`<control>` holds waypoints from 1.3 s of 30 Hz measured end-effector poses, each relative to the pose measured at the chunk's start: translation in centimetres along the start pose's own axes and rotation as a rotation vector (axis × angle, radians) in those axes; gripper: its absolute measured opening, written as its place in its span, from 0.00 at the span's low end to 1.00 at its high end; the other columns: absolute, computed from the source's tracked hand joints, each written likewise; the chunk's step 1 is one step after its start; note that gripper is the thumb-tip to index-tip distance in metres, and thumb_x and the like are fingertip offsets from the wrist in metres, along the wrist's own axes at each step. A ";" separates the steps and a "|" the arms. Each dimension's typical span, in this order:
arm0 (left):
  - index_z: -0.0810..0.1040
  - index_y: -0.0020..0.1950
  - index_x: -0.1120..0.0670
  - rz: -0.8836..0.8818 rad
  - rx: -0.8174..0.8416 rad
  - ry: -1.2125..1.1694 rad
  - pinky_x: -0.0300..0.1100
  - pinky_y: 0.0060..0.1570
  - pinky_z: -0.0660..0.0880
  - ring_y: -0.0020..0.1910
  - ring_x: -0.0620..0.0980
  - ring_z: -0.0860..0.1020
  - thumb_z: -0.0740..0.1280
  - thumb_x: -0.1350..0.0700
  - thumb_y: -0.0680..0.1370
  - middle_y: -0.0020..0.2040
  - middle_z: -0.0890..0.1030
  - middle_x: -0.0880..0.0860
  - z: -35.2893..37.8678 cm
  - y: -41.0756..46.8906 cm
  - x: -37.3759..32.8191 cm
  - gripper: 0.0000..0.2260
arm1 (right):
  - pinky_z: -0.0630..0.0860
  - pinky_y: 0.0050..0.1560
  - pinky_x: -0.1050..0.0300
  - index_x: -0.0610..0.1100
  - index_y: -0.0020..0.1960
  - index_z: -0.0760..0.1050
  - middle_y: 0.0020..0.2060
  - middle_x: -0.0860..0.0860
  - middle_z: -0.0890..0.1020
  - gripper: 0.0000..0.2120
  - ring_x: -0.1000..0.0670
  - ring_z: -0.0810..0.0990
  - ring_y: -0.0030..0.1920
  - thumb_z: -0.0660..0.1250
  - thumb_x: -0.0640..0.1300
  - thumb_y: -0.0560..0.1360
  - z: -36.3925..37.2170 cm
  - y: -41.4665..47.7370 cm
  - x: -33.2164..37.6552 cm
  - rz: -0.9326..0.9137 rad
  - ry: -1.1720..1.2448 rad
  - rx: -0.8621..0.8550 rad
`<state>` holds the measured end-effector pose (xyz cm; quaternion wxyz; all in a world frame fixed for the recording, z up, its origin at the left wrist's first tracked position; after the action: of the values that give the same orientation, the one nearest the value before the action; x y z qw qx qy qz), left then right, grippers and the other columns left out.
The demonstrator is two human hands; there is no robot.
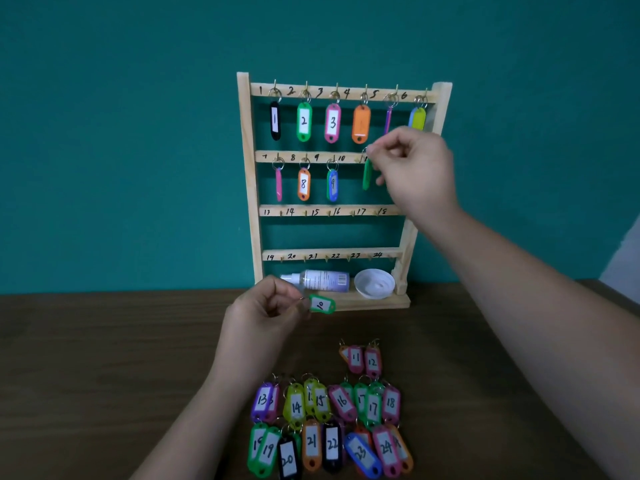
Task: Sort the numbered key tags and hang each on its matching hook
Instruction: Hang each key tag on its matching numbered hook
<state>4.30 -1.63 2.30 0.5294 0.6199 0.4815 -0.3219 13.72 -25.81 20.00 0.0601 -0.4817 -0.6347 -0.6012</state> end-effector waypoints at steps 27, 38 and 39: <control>0.85 0.48 0.44 0.007 0.020 -0.055 0.55 0.53 0.84 0.47 0.50 0.84 0.75 0.54 0.78 0.46 0.87 0.50 0.3 0.1 -0.3 0.04 | 0.78 0.39 0.51 0.46 0.51 0.79 0.27 0.50 0.77 0.01 0.52 0.77 0.30 0.70 0.42 0.80 0.5 -2.6 -0.1 -0.097 -0.079 0.015; 0.85 0.49 0.48 0.042 -0.054 -0.071 0.58 0.55 0.83 0.48 0.51 0.85 0.75 0.56 0.78 0.46 0.87 0.50 0.0 0.3 -0.6 0.03 | 0.82 0.50 0.53 0.50 0.54 0.83 0.45 0.57 0.85 0.09 0.59 0.83 0.48 0.70 0.55 0.83 6.7 -13.2 0.1 -0.211 -0.129 0.746; 0.85 0.49 0.48 0.046 -0.054 -0.080 0.59 0.55 0.83 0.48 0.52 0.85 0.75 0.56 0.78 0.46 0.87 0.51 0.0 0.3 -0.6 0.03 | 0.82 0.51 0.50 0.50 0.54 0.84 0.45 0.57 0.85 0.09 0.59 0.83 0.48 0.70 0.54 0.83 6.8 -13.5 -0.2 -0.198 -0.131 0.772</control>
<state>4.35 -1.77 2.93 0.5721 0.6028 0.4541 -0.3211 8.04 -17.76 8.52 0.1378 -0.3978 -0.8597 -0.2895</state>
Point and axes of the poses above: each hand's wrist, its own y-axis towards the middle knuckle, its own z-axis out of the palm, x = y × z, the point moved 6 cm from there along y, towards the middle knuckle
